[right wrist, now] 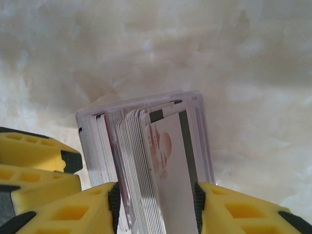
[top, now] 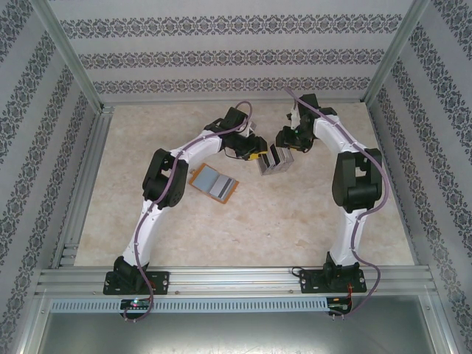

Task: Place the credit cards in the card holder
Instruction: Pick up the credit card from the storage box.

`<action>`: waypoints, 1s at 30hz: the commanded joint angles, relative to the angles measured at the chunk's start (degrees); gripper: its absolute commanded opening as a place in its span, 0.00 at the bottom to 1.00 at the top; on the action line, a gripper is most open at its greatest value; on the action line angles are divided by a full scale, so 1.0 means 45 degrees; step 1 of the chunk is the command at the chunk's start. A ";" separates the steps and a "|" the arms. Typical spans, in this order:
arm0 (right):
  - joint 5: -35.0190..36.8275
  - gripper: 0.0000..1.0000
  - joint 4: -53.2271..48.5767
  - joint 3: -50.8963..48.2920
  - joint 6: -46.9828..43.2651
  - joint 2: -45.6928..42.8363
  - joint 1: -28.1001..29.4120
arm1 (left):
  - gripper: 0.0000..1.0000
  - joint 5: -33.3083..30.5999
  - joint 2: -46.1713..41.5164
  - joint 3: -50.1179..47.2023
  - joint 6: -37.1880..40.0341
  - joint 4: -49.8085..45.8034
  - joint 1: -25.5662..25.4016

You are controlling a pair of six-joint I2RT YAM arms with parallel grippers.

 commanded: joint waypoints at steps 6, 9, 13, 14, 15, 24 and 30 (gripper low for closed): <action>0.0368 0.47 -0.0873 0.1033 -0.0629 0.0635 0.0307 | 0.43 0.0104 0.0202 0.0042 -0.0091 -0.0313 -0.0183; 0.0366 0.47 -0.0907 0.1111 -0.0637 0.0695 0.0454 | 0.43 0.0100 0.0278 0.0015 -0.0117 -0.0274 -0.0210; 0.0383 0.47 -0.1044 0.1250 -0.0637 0.0864 0.0641 | 0.43 0.0121 0.0294 -0.0036 -0.0182 -0.0196 -0.0211; 0.0422 0.47 -0.1056 0.1234 -0.0646 0.0839 0.0661 | 0.43 0.0117 0.0301 -0.0055 -0.0175 -0.0171 -0.0200; 0.0443 0.46 -0.1066 0.1230 -0.0635 0.0831 0.0683 | 0.43 0.0115 0.0300 -0.0055 -0.0159 -0.0176 -0.0210; 0.0393 0.46 -0.0991 0.1054 -0.0473 0.0278 0.0750 | 0.43 0.0193 0.0313 -0.0134 -0.0112 -0.0156 -0.0198; 0.0215 0.46 -0.0833 0.0878 -0.0361 0.0033 0.0766 | 0.43 0.0183 0.0299 -0.0134 -0.0084 -0.0175 -0.0215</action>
